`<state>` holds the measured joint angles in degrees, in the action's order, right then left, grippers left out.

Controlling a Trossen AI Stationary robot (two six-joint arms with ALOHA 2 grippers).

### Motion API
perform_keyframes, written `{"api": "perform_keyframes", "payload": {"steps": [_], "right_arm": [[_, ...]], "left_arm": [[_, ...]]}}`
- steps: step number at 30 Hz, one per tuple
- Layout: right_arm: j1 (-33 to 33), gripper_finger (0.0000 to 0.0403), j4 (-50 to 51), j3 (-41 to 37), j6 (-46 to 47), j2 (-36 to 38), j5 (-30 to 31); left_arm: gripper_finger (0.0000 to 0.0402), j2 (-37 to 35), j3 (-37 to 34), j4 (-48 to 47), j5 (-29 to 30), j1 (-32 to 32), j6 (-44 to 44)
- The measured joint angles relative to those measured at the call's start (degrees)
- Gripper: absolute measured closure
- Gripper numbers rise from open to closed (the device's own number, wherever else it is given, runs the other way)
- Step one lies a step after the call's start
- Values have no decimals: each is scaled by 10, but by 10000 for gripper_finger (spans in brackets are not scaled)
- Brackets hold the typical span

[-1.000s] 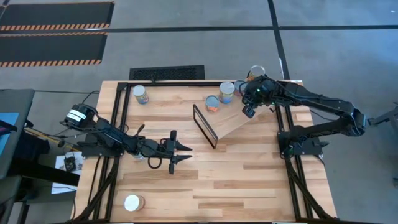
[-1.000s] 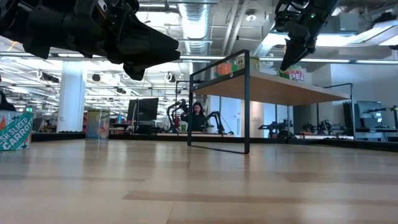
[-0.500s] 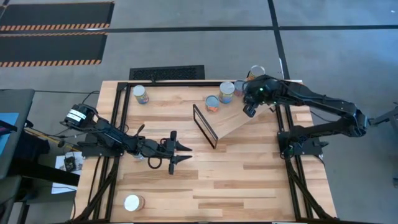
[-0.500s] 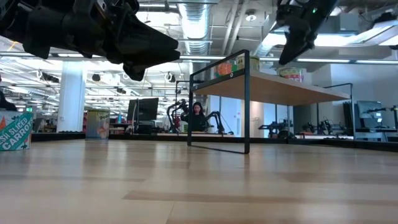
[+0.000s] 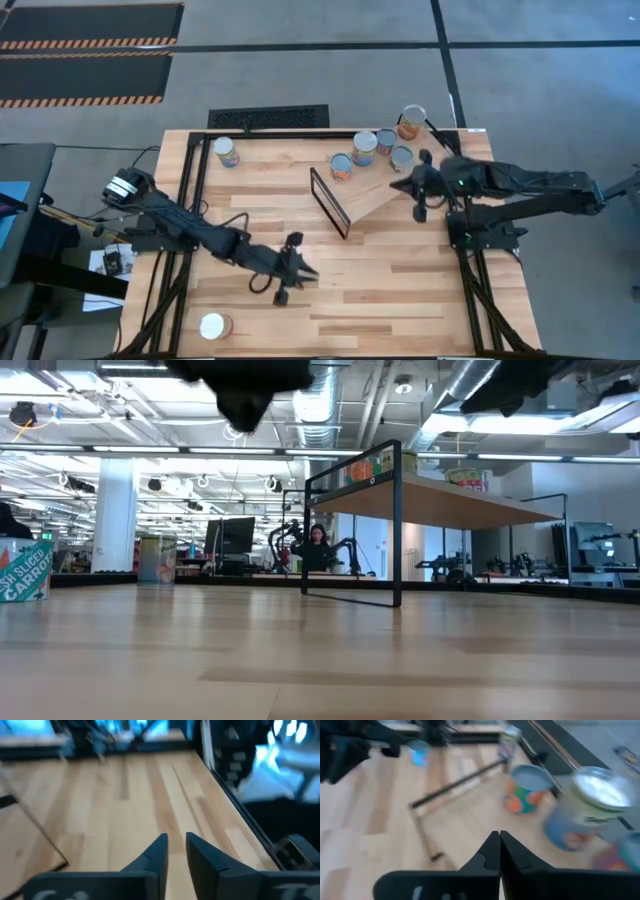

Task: Pick and place cans onto a shelf
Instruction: Put the canned corn on the shelf aligned with the other canned corn

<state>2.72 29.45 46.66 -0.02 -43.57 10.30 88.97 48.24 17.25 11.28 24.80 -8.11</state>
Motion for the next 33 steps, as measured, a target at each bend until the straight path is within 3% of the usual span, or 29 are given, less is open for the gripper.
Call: {"api": "perform_keyframes", "payload": {"steps": [4, 8, 16, 19, 24, 28, 33], "right_arm": [[-81, 389, -69, -59, 14, 40, 31], [-166, 397, -120, -99, 12, 54, 93], [-303, 396, -188, -128, -2, 26, 208], [-330, 396, -217, -129, -46, 11, 224], [-338, 390, -228, -129, -66, 10, 227], [-337, 392, -228, -129, -82, 10, 228], [-337, 393, -229, -129, -94, 10, 228]], "left_arm": [[390, 7, 135, -247, 36, 44, -41], [397, 37, 252, -430, 56, 92, -136], [390, 175, 491, -778, 56, 169, -458], [373, 219, 566, -893, 21, 190, -594], [319, 264, 632, -978, -47, 226, -773], [271, 276, 624, -1006, -119, 253, -887], [230, 275, 604, -1023, -133, 275, -980]]}}
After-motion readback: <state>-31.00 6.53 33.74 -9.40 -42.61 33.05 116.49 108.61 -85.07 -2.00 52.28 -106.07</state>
